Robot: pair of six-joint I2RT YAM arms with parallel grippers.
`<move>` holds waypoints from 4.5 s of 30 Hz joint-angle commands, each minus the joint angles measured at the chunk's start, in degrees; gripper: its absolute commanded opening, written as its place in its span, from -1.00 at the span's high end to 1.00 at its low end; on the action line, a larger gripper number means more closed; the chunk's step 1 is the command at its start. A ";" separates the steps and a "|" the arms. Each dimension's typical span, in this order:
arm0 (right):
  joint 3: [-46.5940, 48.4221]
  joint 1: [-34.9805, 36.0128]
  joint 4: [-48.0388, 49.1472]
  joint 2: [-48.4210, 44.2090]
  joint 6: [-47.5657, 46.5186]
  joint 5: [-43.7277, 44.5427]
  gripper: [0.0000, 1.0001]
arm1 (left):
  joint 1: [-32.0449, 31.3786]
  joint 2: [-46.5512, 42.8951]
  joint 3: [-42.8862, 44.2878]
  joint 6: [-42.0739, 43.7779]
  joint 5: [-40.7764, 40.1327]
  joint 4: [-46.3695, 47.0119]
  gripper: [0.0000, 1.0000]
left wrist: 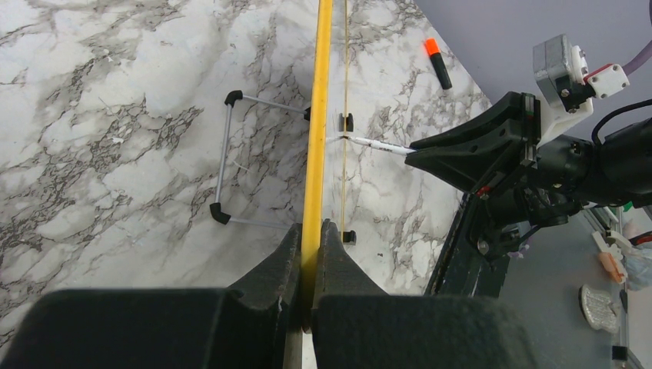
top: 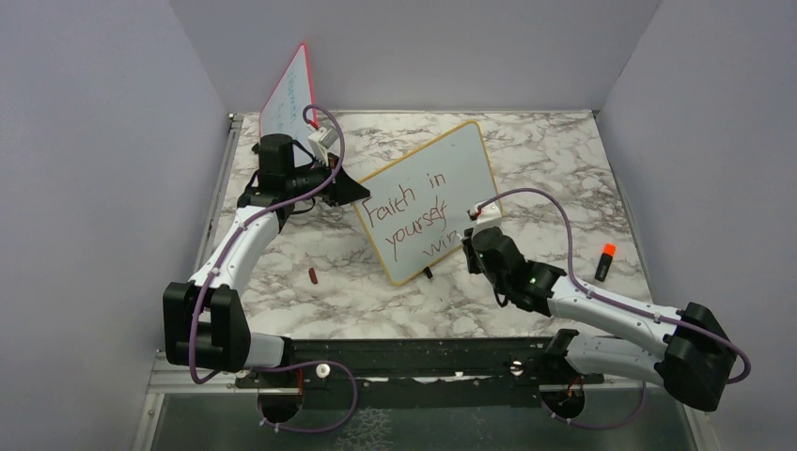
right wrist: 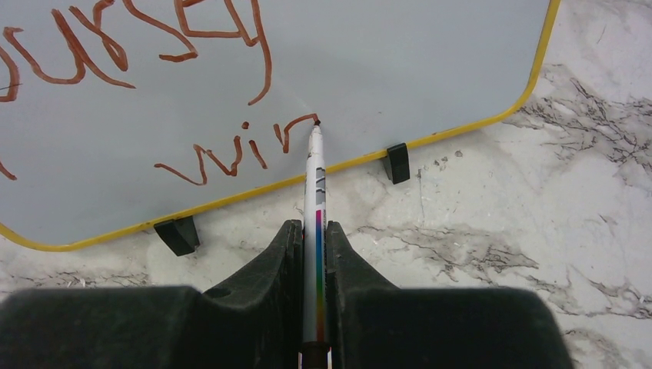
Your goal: Write a sentence on the whiteboard
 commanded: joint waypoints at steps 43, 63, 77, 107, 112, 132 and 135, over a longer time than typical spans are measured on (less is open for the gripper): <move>-0.57 -5.42 4.01 -0.40 -0.94 -2.89 0.99 | 0.98 1.41 -1.41 3.45 -6.47 -4.51 1.00; -0.30 -5.51 4.72 -1.55 -1.55 -8.68 0.99 | 1.05 1.31 -1.33 3.41 -6.49 -4.51 1.00; -0.99 -5.51 -1.17 -1.85 1.10 -8.67 0.99 | 1.22 1.40 -1.33 3.34 -6.54 -4.51 1.00; -0.57 -5.61 -3.51 -0.74 3.12 -7.66 0.99 | 1.24 1.11 -1.40 3.27 -6.43 -4.43 1.00; -0.49 -5.63 -3.47 -1.19 3.02 -9.11 0.99 | 1.24 1.10 -1.41 3.27 -6.47 -4.43 1.00; -0.41 -6.15 -5.06 -3.84 4.72 -0.01 0.99 | 1.35 1.04 -1.46 3.27 -6.56 -4.43 1.00; -0.76 -6.53 -3.75 -3.65 4.62 0.21 0.99 | 1.33 1.06 -1.50 3.27 -6.56 -4.38 1.00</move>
